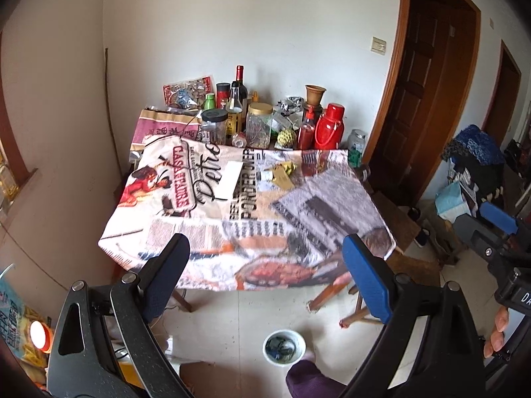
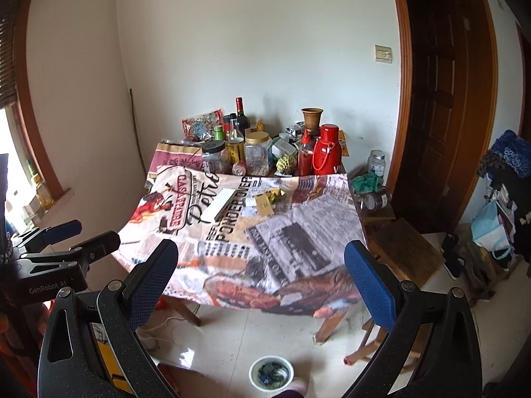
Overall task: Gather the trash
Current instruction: 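Raise both tools and move them back over the table, then grasp the white rectangular box with the left gripper while the right grasps the brown paper bag, then lift the white box and brown bag off the table toward the bin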
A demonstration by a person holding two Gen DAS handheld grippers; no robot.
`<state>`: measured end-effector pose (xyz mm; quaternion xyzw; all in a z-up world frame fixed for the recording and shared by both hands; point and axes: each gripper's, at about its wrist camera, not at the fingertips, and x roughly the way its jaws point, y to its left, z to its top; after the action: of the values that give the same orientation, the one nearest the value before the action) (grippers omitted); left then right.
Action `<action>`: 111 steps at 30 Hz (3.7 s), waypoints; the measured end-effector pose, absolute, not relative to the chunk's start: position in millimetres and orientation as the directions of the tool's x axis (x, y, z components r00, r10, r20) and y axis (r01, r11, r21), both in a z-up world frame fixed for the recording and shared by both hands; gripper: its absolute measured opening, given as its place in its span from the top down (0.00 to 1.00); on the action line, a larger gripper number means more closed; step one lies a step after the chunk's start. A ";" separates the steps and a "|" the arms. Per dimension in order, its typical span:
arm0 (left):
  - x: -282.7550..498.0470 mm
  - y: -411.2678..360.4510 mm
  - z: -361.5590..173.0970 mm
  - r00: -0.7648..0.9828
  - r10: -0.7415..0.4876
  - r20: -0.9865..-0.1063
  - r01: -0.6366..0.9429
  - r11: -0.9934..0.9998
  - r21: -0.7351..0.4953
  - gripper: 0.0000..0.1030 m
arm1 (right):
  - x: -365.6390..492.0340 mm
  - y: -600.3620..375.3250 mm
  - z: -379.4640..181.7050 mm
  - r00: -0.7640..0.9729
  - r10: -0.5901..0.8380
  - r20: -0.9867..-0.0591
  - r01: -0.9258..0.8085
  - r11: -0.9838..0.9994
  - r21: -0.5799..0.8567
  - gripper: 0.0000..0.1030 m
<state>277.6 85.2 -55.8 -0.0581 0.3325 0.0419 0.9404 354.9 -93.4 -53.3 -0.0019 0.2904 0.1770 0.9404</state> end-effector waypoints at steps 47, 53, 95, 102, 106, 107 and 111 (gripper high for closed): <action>654.5 241.1 -292.1 0.363 -0.020 -0.932 -0.212 0.972 -0.103 0.21 | 723.4 43.9 -284.1 0.305 0.258 -0.917 -0.269 0.947 0.177 0.07; 658.7 242.3 -312.9 0.335 -0.031 -0.942 -0.189 0.977 -0.099 0.25 | 729.3 45.1 -300.4 0.245 0.285 -0.927 -0.264 0.939 0.219 0.51; 657.3 250.5 -264.1 0.447 -0.016 -0.895 -0.178 0.978 -0.106 0.51 | 703.2 92.1 -224.8 0.531 0.209 -0.821 -0.497 0.862 -0.102 0.64; 647.4 250.3 -256.4 0.467 -0.022 -0.884 -0.163 0.980 -0.111 0.51 | 698.6 101.3 -219.1 0.653 0.092 -0.752 -0.467 0.831 -0.304 0.64; 643.5 247.9 -247.4 0.488 -0.008 -0.873 -0.152 0.984 -0.094 0.51 | 696.5 97.7 -203.0 0.704 0.076 -0.707 -0.429 0.838 -0.337 0.64; 642.1 247.5 -244.4 0.493 -0.010 -0.870 -0.150 0.984 -0.097 0.51 | 697.7 94.7 -198.1 0.707 0.079 -0.703 -0.415 0.850 -0.323 0.64; 637.5 243.2 -233.8 0.521 -0.003 -0.854 -0.145 0.985 -0.092 0.51 | 692.2 83.3 -182.8 0.730 0.124 -0.672 -0.396 0.878 -0.269 0.64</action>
<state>637.5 243.2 -233.8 -0.0758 0.4879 0.0411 0.8686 692.2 83.3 -182.8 -0.2014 0.3380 0.1433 0.9081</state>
